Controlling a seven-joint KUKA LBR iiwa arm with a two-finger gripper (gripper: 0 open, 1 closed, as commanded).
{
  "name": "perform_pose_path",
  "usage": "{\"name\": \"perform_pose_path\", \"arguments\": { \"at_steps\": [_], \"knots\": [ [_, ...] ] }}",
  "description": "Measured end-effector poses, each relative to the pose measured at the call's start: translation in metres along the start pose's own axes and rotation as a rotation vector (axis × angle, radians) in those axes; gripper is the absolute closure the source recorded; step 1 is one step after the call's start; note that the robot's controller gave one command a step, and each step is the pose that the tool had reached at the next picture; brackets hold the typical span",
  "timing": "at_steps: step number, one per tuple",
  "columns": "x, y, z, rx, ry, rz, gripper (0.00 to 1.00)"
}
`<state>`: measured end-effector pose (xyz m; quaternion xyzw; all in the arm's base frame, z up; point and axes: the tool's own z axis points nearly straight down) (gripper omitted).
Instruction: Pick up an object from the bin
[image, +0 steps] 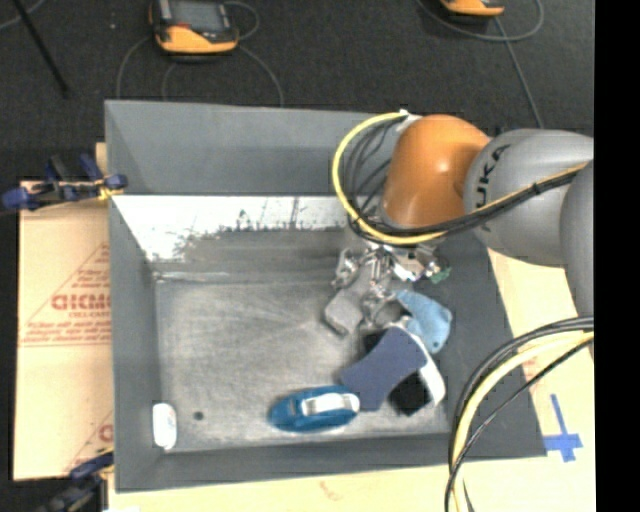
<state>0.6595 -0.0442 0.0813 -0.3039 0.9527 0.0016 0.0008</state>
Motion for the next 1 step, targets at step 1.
{"name": "perform_pose_path", "arguments": {
  "at_steps": [1],
  "knots": [
    [-0.0036,-0.0066,-0.0771,0.011,-0.008,0.006,1.00]
  ]
}}
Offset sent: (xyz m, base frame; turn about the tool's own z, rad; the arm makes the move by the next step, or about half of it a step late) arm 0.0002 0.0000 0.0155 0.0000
